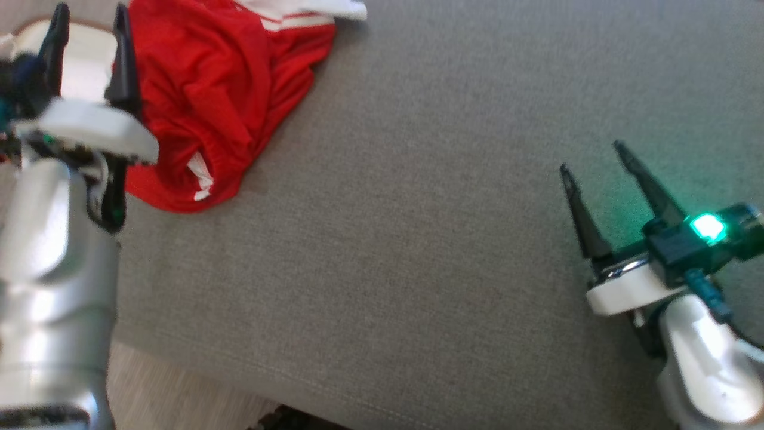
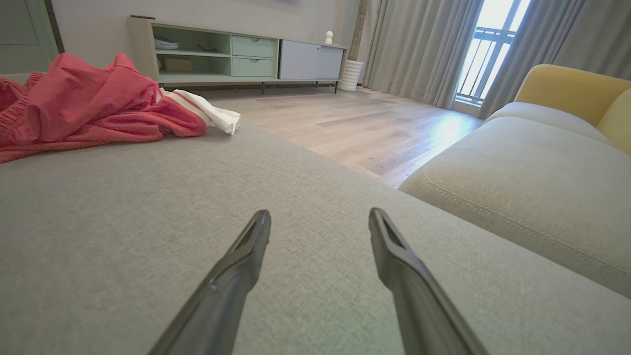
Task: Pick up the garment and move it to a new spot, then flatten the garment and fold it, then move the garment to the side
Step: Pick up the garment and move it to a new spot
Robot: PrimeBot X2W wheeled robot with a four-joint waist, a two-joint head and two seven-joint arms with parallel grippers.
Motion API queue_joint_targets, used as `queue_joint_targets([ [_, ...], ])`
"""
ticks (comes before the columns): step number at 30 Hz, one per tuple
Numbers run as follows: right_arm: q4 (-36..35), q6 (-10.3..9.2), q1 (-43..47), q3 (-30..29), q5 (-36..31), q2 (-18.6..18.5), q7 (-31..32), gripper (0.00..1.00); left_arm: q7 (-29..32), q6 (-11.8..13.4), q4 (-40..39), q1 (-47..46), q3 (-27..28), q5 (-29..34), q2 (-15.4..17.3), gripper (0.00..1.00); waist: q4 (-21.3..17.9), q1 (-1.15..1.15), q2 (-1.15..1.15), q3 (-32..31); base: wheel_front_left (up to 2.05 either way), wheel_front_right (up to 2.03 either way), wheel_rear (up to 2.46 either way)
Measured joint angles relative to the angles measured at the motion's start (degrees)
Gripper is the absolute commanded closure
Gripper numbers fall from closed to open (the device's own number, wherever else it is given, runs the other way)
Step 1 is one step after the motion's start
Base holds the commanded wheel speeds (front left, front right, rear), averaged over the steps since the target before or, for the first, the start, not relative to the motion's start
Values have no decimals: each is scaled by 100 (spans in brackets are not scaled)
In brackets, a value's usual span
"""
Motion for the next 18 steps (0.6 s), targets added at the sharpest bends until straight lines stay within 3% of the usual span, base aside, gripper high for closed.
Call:
queue_joint_targets([
  [1,-127,0,-118,-4,-3,-135,0,0,216,0,598,-432,-116,-219,58,0,-8,0,0,207,0,0,0],
  [7,-565,0,-325,-59,-105,-320,-1,0,638,0,2138,-1102,-131,-725,149,0,-120,-1,0,668,0,0,0],
  [13,-773,0,-328,-213,-145,-321,-10,0,653,0,3036,-1298,-221,-857,196,0,-395,-3,0,868,0,0,0],
  [14,-795,0,-331,-248,-145,-319,-10,0,623,0,3107,-1328,-309,-857,218,29,-426,-2,0,905,0,0,0],
  [15,-802,0,-331,-281,-147,-318,-10,0,583,0,3148,-1349,-374,-858,220,100,-453,-2,0,940,0,0,0],
  [18,-805,0,-330,-315,-154,-316,-10,0,524,0,3225,-1413,-533,-879,220,100,-501,-2,0,974,0,0,0],
])
